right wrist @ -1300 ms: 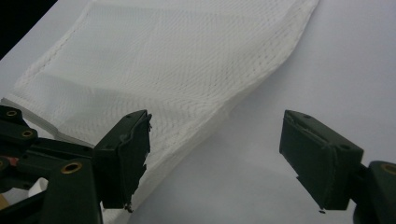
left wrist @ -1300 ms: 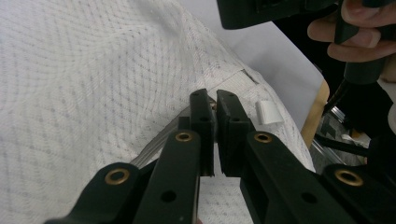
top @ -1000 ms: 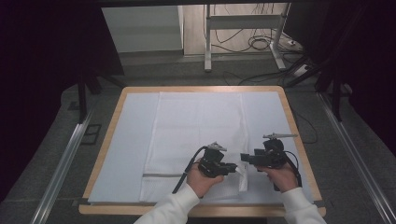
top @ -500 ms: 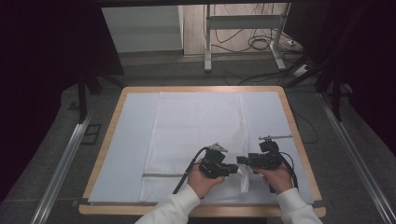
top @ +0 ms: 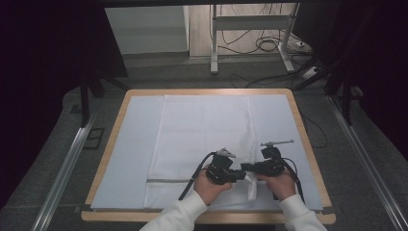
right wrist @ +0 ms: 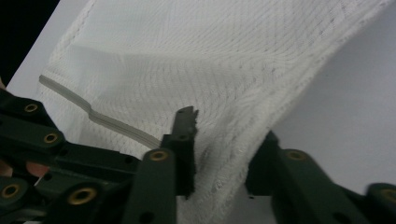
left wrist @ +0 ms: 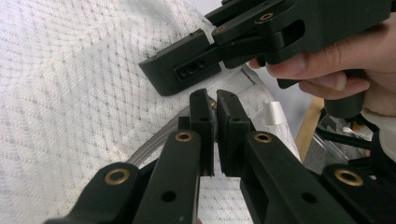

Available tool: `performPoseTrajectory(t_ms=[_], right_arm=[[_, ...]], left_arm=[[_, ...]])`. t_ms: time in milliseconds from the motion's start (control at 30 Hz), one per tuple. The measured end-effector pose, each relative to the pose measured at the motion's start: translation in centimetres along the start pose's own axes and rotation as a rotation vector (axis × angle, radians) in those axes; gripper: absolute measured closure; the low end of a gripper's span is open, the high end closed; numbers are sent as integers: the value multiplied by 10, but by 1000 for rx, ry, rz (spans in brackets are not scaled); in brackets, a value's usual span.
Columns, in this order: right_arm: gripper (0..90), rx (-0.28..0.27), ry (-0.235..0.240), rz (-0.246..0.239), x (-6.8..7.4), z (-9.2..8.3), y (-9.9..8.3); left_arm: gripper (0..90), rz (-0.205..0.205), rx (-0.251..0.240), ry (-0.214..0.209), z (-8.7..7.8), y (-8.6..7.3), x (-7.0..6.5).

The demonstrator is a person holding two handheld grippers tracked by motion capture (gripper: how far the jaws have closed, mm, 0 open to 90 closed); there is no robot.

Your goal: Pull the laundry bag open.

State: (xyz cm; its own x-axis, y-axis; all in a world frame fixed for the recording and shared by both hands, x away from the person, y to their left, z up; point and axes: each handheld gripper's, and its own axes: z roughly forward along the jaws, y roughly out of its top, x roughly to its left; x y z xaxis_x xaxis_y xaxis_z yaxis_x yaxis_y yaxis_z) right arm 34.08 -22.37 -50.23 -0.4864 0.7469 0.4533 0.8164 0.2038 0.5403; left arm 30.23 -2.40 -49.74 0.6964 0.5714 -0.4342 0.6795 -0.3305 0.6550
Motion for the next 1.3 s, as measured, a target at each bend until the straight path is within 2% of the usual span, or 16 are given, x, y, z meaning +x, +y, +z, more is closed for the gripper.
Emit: performPoseTrajectory(t_ms=[33,100,300,767,1000,1067,1300], right_arm=[[844,5,8,-7,0,-1,0],[872,7,10,-22,1,-2,0],[877,14,25,-43,0,-4,1],[881,0,59,-42,-5,-7,0],[881,2,63,-49,-6,-8,-1],[881,2,67,-53,-6,-8,-1],[882,1,66,-61,-5,-7,-2]], left_arm=[[867,-4,1,-1,1,-1,0],[867,-6,3,-8,2,-1,1],[867,-32,8,-25,4,-3,4],[868,-40,17,-28,7,-5,8],[867,-41,18,-30,6,-6,10],[867,-53,10,-38,6,-7,12],[867,-49,20,-29,7,-8,13]])
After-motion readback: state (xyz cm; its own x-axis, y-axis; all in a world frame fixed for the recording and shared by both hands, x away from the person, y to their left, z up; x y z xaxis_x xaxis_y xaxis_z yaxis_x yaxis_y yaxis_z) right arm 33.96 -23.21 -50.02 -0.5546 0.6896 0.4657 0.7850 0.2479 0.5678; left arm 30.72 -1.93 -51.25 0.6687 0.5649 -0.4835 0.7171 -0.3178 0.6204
